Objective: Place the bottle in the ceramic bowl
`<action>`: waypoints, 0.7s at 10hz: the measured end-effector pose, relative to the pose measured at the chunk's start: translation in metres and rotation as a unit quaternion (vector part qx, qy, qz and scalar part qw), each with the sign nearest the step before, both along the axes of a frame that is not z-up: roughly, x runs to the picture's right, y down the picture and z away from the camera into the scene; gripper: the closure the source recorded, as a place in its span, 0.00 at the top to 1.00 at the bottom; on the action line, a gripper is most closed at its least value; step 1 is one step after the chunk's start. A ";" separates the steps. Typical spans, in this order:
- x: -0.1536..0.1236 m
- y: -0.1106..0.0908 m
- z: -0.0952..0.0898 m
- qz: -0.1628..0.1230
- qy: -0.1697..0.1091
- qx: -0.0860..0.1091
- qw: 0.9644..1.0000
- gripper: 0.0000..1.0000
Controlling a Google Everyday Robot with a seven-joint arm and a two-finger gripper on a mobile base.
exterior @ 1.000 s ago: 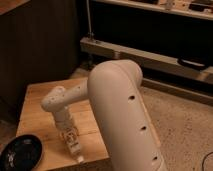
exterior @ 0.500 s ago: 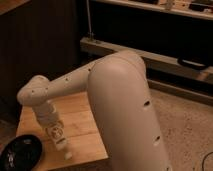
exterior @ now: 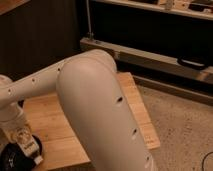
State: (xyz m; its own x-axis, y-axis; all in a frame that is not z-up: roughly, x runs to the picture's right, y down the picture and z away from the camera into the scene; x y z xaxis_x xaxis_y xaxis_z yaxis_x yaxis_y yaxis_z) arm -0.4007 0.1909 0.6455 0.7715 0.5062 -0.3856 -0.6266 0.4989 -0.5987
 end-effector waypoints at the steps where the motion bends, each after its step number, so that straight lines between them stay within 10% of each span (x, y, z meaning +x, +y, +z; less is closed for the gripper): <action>1: -0.015 0.002 -0.001 0.000 -0.025 0.005 1.000 0.00; 3: -0.036 0.001 0.013 0.004 -0.052 0.013 0.999 0.04; 7: -0.044 0.013 0.041 -0.014 -0.054 0.007 0.998 0.43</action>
State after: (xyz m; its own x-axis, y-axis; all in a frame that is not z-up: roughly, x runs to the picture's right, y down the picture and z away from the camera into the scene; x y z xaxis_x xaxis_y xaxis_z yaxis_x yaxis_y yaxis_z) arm -0.4447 0.2040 0.6869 0.8219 0.4890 -0.2922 -0.5446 0.5238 -0.6551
